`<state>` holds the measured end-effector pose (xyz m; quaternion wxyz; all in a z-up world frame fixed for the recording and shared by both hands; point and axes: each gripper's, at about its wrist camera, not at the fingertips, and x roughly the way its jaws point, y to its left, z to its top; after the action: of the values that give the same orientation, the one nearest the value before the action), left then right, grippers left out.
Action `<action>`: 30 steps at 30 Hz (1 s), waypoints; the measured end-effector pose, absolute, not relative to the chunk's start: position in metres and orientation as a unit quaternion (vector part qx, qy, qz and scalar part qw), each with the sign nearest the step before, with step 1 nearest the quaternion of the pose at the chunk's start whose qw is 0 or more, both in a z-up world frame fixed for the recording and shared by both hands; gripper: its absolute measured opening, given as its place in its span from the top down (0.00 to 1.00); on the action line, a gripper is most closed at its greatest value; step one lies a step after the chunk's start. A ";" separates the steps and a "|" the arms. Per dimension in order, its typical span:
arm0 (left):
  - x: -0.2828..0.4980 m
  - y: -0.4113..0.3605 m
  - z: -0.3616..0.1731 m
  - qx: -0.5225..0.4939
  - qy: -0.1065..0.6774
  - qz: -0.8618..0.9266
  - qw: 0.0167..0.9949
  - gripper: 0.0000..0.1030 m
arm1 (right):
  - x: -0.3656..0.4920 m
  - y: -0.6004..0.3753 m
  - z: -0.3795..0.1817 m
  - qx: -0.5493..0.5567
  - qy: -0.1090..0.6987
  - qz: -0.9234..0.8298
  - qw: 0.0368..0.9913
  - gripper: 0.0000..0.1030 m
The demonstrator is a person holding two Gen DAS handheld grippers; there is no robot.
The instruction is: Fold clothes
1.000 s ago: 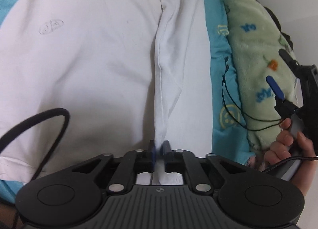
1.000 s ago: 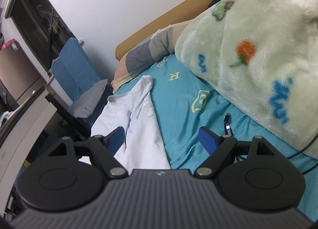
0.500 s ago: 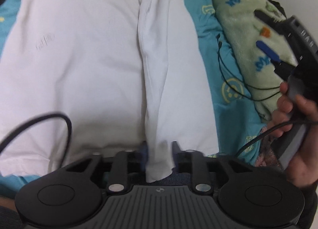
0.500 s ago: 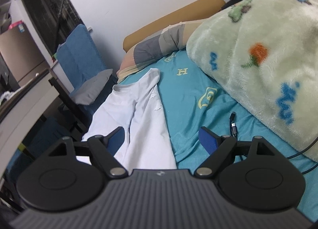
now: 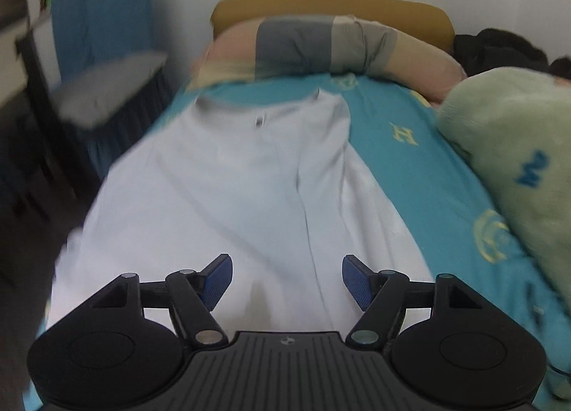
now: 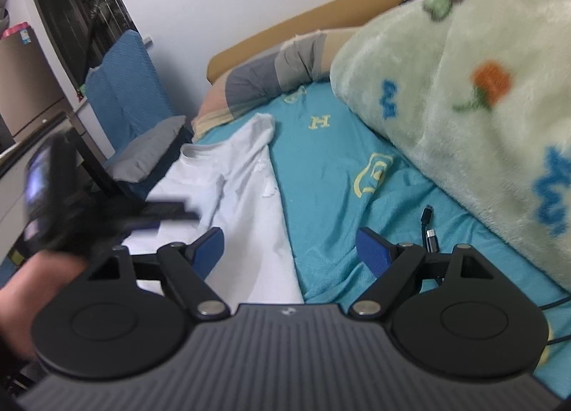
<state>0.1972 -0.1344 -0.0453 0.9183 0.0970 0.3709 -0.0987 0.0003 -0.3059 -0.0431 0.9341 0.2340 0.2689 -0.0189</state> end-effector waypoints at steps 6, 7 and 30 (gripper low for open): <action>0.241 -0.141 -0.094 0.087 0.378 -0.080 0.918 0.92 | 0.030 -0.312 -0.072 0.246 0.290 -0.022 0.924 0.20; 0.239 -0.131 -0.093 0.066 0.370 -0.085 0.923 0.98 | 0.034 -0.314 -0.076 0.249 0.292 -0.024 0.923 0.20; 0.269 0.037 -0.050 -0.156 0.376 -0.017 0.913 0.25 | 0.032 -0.314 -0.084 0.260 0.295 -0.032 0.919 0.20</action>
<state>0.2688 0.0367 -0.0499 0.9134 -0.1556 0.3757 -0.0169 0.0324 -0.3143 -0.0835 0.9189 0.2598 0.2951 -0.0317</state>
